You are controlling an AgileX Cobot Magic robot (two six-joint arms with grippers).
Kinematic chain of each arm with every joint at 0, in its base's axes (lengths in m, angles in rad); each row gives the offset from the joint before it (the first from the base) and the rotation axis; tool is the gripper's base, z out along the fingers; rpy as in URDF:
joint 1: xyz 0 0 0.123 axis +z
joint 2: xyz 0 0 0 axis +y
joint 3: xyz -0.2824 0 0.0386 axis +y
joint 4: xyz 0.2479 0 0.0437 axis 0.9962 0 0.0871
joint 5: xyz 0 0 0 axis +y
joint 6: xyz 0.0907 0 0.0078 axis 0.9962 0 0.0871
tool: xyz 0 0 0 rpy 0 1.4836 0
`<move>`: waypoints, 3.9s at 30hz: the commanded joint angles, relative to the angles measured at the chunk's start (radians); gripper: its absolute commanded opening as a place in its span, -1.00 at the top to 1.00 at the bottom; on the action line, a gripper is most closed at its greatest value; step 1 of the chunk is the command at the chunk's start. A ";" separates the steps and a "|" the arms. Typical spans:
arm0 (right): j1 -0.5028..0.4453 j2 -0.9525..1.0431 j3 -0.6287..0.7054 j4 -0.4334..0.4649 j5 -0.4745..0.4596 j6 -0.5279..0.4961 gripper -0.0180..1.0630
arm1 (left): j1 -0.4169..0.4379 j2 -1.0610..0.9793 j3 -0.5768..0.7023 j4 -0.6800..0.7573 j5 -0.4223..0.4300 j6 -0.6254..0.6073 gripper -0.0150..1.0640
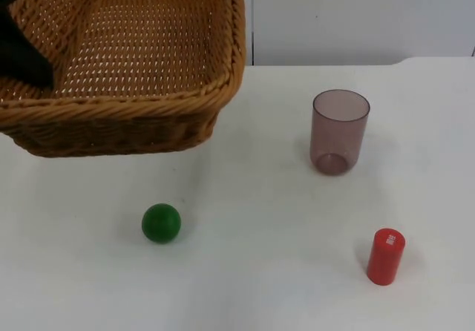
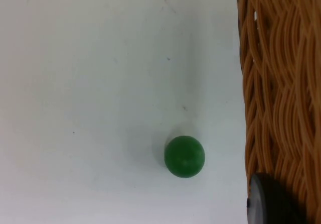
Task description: Pick up the basket with the left hand and place the triangular block into the basket with the right hand.
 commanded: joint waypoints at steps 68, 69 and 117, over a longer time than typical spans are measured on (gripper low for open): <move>-0.164 -0.264 0.109 -0.010 0.010 0.234 -0.97 | -0.001 -0.005 0.002 -0.035 -0.017 0.000 0.98; -0.230 -0.330 0.162 -0.010 0.003 0.248 -0.97 | -0.001 -0.005 0.002 -0.035 -0.017 0.000 0.98; -0.726 -0.612 0.371 -0.003 0.139 0.196 -0.97 | -0.362 0.499 -0.083 -0.298 -0.527 0.064 0.98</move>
